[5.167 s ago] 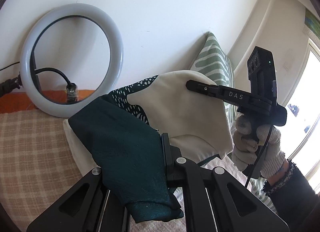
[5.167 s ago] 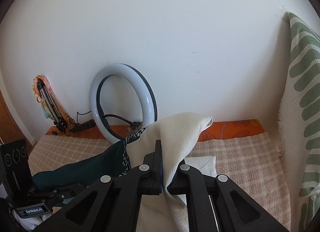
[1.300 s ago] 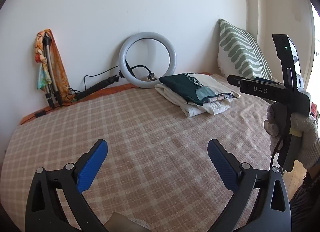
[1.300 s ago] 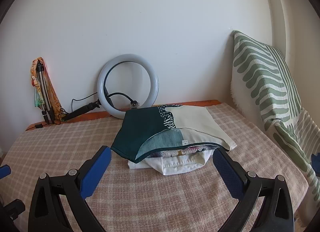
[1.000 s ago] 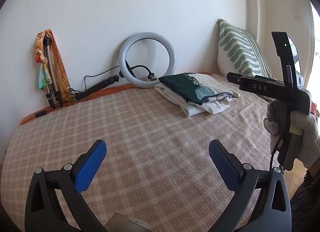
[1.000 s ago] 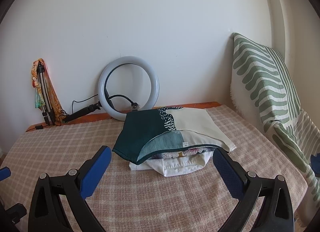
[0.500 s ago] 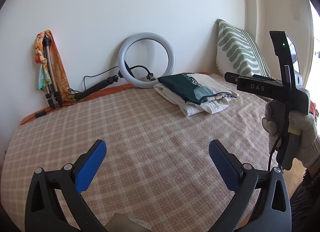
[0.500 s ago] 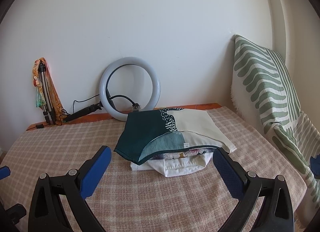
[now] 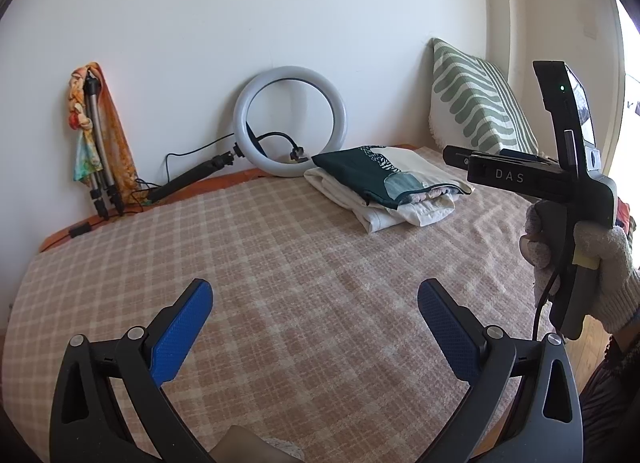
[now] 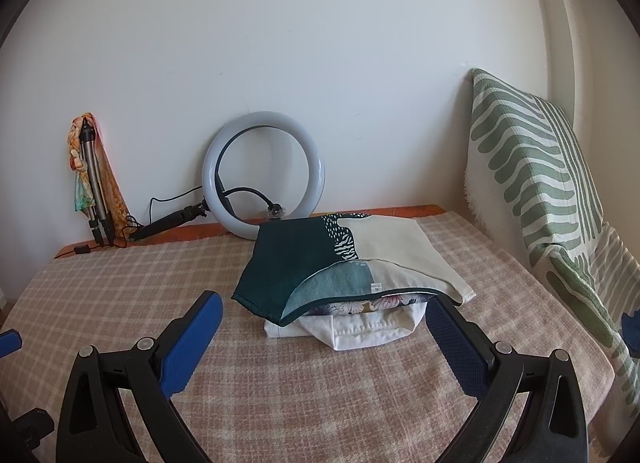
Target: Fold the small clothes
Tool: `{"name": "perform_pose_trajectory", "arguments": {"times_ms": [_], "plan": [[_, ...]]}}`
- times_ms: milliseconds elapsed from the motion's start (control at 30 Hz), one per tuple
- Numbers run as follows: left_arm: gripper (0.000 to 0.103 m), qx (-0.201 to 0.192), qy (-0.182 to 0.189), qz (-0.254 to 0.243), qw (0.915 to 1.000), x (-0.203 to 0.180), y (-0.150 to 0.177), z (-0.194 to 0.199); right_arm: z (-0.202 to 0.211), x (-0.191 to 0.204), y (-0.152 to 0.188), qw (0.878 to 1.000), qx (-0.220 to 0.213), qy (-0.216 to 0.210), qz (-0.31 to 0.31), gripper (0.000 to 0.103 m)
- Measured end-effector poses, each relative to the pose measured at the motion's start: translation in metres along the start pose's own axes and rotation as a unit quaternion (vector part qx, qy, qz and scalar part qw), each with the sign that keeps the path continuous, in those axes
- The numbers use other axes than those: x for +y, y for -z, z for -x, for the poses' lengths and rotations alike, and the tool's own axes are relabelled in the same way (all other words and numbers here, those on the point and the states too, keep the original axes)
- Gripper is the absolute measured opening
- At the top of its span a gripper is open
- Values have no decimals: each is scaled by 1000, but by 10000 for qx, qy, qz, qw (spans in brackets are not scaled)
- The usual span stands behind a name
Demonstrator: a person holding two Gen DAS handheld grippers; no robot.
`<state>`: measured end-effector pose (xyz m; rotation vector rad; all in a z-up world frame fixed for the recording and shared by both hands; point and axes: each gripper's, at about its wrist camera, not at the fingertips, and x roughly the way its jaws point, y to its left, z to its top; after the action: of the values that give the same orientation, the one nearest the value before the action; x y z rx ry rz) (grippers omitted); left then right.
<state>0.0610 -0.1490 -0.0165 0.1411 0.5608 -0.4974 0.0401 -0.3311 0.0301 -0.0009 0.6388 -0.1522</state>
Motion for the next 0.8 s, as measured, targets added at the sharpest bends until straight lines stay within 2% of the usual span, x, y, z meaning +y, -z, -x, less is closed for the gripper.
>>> {"name": "perform_pose_trajectory", "arguments": {"times_ms": [800], "plan": [[102, 58, -1, 75, 10000, 0, 1, 0, 0, 1, 0, 10000, 16, -35, 30, 103]]}}
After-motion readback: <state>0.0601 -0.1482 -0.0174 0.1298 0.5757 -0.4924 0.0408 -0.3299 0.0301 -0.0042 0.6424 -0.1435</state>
